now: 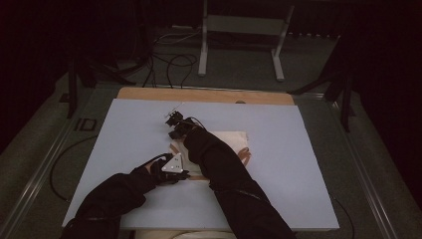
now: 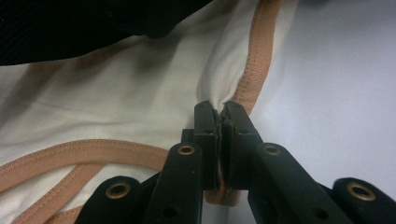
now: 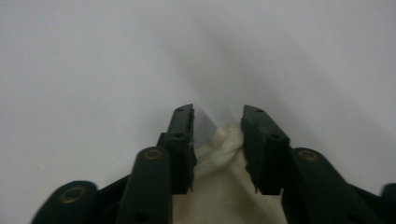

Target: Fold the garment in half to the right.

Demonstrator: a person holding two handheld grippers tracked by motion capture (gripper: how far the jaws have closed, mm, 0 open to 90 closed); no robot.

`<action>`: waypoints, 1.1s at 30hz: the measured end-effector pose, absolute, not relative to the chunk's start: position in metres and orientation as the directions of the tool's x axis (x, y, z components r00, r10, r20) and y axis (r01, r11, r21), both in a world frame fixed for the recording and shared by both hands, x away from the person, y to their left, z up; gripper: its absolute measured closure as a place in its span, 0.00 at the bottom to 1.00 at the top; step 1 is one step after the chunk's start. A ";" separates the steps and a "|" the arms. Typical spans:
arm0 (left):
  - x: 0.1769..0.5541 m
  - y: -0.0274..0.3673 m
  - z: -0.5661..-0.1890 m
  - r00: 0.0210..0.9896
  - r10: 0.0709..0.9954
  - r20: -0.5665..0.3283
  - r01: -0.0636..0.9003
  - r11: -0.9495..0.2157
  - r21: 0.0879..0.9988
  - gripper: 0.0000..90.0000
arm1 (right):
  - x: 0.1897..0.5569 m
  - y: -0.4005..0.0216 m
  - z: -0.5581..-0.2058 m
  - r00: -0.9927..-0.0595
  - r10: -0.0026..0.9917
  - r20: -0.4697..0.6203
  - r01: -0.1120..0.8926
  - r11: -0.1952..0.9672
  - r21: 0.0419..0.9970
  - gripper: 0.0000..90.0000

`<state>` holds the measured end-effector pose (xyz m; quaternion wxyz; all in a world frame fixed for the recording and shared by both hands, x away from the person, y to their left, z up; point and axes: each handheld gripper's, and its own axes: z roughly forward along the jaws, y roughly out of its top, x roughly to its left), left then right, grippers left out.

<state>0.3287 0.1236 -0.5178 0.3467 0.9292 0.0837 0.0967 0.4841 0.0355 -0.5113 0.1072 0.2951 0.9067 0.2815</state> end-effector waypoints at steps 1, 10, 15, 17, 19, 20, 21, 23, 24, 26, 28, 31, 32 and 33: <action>0.329 0.123 -0.518 0.967 0.223 0.121 0.089 -0.745 0.661 0.96 | 0.484 0.035 -0.511 -0.805 0.593 -0.027 0.473 0.669 0.573 0.79; 0.330 0.123 -0.517 0.968 0.225 0.108 0.101 -0.748 0.656 0.97 | 0.487 0.029 -0.510 -0.801 0.599 0.014 0.497 0.651 0.574 0.99; 0.332 0.122 -0.515 0.970 0.217 0.107 0.098 -0.757 0.646 0.97 | 0.488 0.023 -0.503 -0.774 0.631 0.057 0.538 0.606 0.586 0.99; 0.332 0.121 -0.514 0.970 0.215 0.109 0.096 -0.759 0.644 0.97 | 0.487 0.022 -0.499 -0.768 0.636 0.072 0.549 0.597 0.585 0.99; 0.333 0.121 -0.514 0.971 0.213 0.110 0.094 -0.761 0.642 0.97 | 0.486 0.022 -0.496 -0.775 0.629 0.063 0.537 0.604 0.589 0.99; 0.333 0.121 -0.513 0.972 0.210 0.109 0.093 -0.763 0.640 0.97 | 0.485 0.021 -0.495 -0.778 0.626 0.063 0.533 0.603 0.593 0.99; 0.333 0.121 -0.512 0.972 0.204 0.112 0.087 -0.765 0.638 0.97 | 0.484 0.021 -0.494 -0.779 0.624 0.060 0.529 0.604 0.596 0.99; 0.333 0.120 -0.510 0.973 0.202 0.109 0.087 -0.764 0.640 0.97 | 0.483 0.019 -0.493 -0.790 0.611 0.056 0.514 0.610 0.603 0.99; 0.332 0.120 -0.509 0.973 0.203 0.111 0.086 -0.763 0.640 0.97 | 0.482 0.018 -0.493 -0.793 0.607 0.057 0.509 0.607 0.610 0.99; 0.332 0.119 -0.507 0.973 0.201 0.112 0.084 -0.763 0.640 0.97 | 0.481 0.015 -0.492 -0.798 0.600 0.063 0.502 0.602 0.621 0.99; 0.333 0.118 -0.506 0.974 0.195 0.117 0.078 -0.768 0.636 0.97 | 0.481 0.013 -0.489 -0.798 0.599 0.064 0.497 0.595 0.631 0.99; 0.332 0.118 -0.504 0.974 0.194 0.115 0.078 -0.768 0.636 0.97 | 0.479 0.010 -0.485 -0.802 0.594 0.059 0.486 0.593 0.642 0.99; 0.332 0.117 -0.503 0.974 0.194 0.119 0.075 -0.768 0.635 0.97 | 0.478 0.009 -0.484 -0.803 0.593 0.064 0.488 0.591 0.642 0.99; 0.332 0.117 -0.502 0.975 0.191 0.118 0.074 -0.771 0.632 0.97 | 0.478 0.008 -0.483 -0.805 0.590 0.059 0.481 0.591 0.647 0.99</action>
